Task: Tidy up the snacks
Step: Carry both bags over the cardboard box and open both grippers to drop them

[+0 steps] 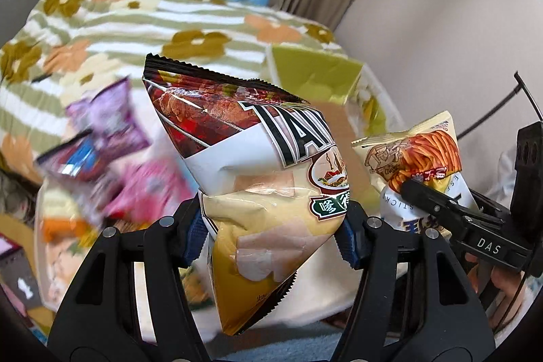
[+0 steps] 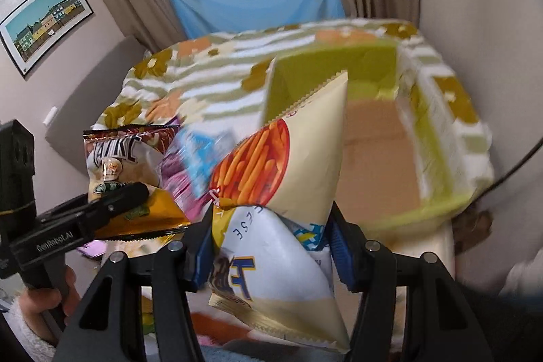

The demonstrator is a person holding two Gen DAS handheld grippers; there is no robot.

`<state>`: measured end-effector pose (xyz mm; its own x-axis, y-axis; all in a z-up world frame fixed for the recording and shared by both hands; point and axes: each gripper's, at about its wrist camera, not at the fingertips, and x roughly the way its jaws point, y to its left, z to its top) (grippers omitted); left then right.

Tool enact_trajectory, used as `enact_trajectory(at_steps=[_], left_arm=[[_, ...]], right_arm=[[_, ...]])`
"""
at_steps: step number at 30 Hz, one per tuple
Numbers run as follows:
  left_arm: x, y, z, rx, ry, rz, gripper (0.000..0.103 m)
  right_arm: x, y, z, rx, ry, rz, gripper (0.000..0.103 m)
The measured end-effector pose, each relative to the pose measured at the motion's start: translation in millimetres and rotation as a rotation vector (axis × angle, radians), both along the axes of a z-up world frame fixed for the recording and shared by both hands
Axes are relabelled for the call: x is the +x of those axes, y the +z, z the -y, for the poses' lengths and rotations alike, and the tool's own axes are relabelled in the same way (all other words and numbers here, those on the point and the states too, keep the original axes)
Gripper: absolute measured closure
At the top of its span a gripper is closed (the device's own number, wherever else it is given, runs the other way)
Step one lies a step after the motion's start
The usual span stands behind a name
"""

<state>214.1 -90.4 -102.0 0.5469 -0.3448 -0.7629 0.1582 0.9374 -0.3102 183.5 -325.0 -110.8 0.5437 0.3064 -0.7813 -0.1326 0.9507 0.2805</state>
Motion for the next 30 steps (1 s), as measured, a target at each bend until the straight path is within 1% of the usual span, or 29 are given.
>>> enact_trajectory(at_steps=[4, 9, 12, 16, 18, 20, 21, 23, 26, 30], left_arm=[[47, 2, 49, 0.009, -0.018, -0.001, 0.044], [104, -10, 105, 0.044, -0.026, -0.017, 0.044], [134, -20, 128, 0.054, -0.026, -0.041, 0.044], [166, -36, 152, 0.099, -0.023, -0.063, 0.044], [180, -45, 163, 0.131, -0.023, -0.079, 0.036], [192, -52, 171, 0.179, 0.002, -0.085, 0.006], [196, -54, 172, 0.184, 0.011, -0.081, 0.002], [196, -58, 170, 0.179, 0.021, -0.078, 0.001], [192, -63, 166, 0.208, 0.019, -0.108, 0.001], [178, -59, 154, 0.22, 0.022, -0.102, 0.001]], right_arm=[[35, 2, 39, 0.016, -0.02, 0.016, 0.049], [81, -4, 81, -0.016, -0.031, 0.014, 0.048], [106, -8, 101, -0.018, -0.026, 0.0, 0.048], [130, -13, 119, -0.014, -0.015, -0.028, 0.048], [138, -16, 125, -0.02, -0.006, -0.034, 0.048], [145, -18, 129, -0.028, -0.003, -0.035, 0.047], [146, -19, 130, -0.034, -0.005, -0.035, 0.047], [150, -21, 133, -0.039, -0.008, -0.038, 0.047], [153, -26, 135, -0.037, -0.016, -0.047, 0.047], [155, -29, 133, -0.033, -0.015, -0.061, 0.047]])
